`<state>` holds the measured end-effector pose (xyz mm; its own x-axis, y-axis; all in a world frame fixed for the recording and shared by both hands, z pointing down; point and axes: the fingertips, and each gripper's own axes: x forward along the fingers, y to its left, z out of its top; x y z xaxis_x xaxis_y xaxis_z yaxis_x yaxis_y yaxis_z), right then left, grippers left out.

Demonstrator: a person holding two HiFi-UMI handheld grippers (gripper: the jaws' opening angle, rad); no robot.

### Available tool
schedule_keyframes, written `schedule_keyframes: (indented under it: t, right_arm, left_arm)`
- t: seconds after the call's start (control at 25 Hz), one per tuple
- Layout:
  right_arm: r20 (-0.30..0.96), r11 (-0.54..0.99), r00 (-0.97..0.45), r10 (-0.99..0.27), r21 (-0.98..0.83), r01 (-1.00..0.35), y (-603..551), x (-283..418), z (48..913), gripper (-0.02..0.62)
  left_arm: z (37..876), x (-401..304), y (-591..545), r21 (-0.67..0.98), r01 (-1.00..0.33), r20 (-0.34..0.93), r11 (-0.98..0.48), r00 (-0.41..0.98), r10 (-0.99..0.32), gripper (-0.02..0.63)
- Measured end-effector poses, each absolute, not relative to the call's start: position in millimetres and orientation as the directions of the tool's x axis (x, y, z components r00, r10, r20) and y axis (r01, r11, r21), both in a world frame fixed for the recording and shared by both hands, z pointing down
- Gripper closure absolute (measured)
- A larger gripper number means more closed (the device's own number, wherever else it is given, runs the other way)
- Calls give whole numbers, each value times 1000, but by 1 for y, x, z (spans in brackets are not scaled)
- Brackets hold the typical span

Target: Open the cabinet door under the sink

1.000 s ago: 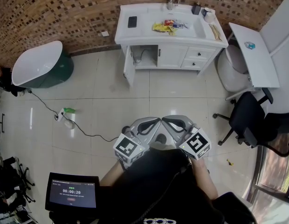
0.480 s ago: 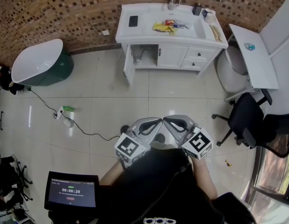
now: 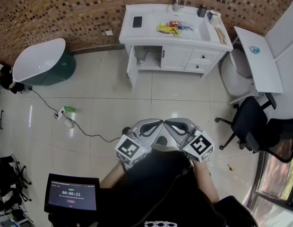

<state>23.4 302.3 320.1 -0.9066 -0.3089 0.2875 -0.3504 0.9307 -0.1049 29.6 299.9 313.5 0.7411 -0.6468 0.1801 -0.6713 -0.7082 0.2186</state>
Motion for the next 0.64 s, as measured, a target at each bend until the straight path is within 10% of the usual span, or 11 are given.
schedule_keyframes:
  t: [0.64]
  right_arm:
    - [291,925,-902,-318,-111,-363,301,28,320,604]
  left_arm:
    - [314,32,301,221,-666,190,-713,746,-638,591]
